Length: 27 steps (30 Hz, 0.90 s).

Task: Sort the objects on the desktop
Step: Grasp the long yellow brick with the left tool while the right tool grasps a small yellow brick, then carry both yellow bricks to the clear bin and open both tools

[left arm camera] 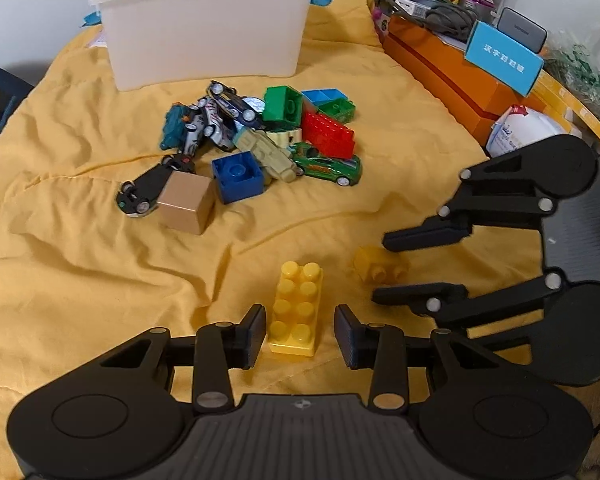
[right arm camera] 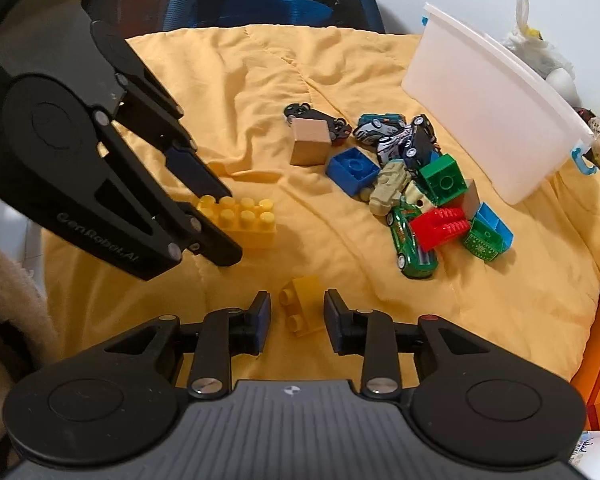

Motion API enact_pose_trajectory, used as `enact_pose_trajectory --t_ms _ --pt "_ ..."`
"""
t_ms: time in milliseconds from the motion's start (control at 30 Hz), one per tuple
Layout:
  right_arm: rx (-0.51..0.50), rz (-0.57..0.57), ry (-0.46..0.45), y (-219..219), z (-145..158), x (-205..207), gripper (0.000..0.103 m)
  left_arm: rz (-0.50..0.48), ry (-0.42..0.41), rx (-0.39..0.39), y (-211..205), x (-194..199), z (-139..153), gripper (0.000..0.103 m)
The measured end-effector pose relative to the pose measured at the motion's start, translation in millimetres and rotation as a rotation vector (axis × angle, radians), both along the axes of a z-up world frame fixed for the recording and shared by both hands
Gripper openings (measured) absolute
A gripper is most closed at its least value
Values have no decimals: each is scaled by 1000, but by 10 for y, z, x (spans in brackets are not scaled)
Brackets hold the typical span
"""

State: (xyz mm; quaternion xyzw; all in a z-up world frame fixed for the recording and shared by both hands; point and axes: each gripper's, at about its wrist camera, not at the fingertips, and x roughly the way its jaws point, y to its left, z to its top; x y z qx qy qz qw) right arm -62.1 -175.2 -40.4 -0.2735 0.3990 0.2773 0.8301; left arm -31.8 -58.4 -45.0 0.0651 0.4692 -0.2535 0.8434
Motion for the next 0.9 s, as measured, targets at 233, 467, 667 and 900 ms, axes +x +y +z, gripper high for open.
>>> enact_pose_trajectory --t_ms 233,467,667,900 --pt "126 -157 116 -137 -15 233 18 -19 -25 29 -40 37 -7 28" --pt "193 -243 138 -132 68 289 18 -15 -52 45 53 131 33 27" --pt "220 -315 181 -187 -19 256 24 -57 0 28 92 124 -37 30" --pt "221 -365 161 -151 78 354 17 -104 -20 9 139 290 150 27"
